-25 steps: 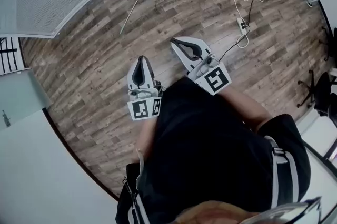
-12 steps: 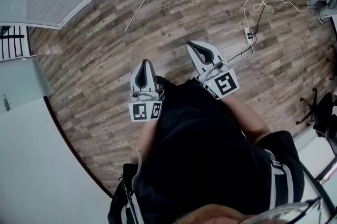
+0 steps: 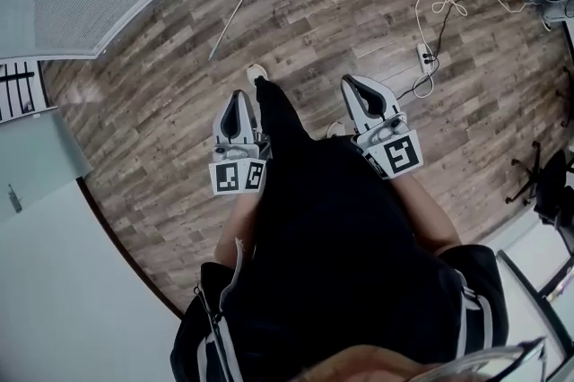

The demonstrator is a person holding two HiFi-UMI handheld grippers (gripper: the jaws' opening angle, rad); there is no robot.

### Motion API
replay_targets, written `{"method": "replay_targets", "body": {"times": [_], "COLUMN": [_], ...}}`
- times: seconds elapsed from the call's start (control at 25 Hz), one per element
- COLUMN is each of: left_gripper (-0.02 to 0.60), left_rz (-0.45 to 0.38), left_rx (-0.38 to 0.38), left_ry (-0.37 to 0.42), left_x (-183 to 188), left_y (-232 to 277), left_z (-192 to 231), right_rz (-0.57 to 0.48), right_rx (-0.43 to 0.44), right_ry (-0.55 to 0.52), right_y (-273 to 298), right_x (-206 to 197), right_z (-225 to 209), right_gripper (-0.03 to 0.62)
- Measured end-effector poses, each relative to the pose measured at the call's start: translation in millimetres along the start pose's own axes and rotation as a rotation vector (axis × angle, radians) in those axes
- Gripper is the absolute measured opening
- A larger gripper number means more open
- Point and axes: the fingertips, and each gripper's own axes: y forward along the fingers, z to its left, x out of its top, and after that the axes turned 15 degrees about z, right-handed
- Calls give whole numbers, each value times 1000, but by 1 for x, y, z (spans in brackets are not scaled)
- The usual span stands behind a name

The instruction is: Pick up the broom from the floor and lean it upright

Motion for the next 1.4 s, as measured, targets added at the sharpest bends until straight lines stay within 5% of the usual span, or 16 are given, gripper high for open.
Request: {"method": "replay_targets", "body": {"times": [0.2,0.4,0.6,0.8,0.92,1.2,1.4], "left_gripper": [18,18,18,18,19,19,20], "left_rz": [-51,-78,-78,-67,-70,-47,-27], "left_rx": [-48,-40,-4,67,103,184,270], "left_ry": [17,131,39,-52,-43,-101,-137], "left_x": [33,70,97,99,105,105,101], "left_y": [66,109,134,142,142,181,218], "left_z": [54,114,189,254,283,337,358], "right_rz": [76,162,187,208,232,344,446], "right_rx": [-47,89,211,255,263,267,362], "right_ry": [24,-70,-111,-154,-183,-235,-358], "right_y": [81,194,296,369,403,494,560], "right_x": [-16,8,49,76,85,57,34], "right_z": [-34,-18,11,23,22,-24,-54], "right_gripper": [20,20,20,20,20,20,21]}}
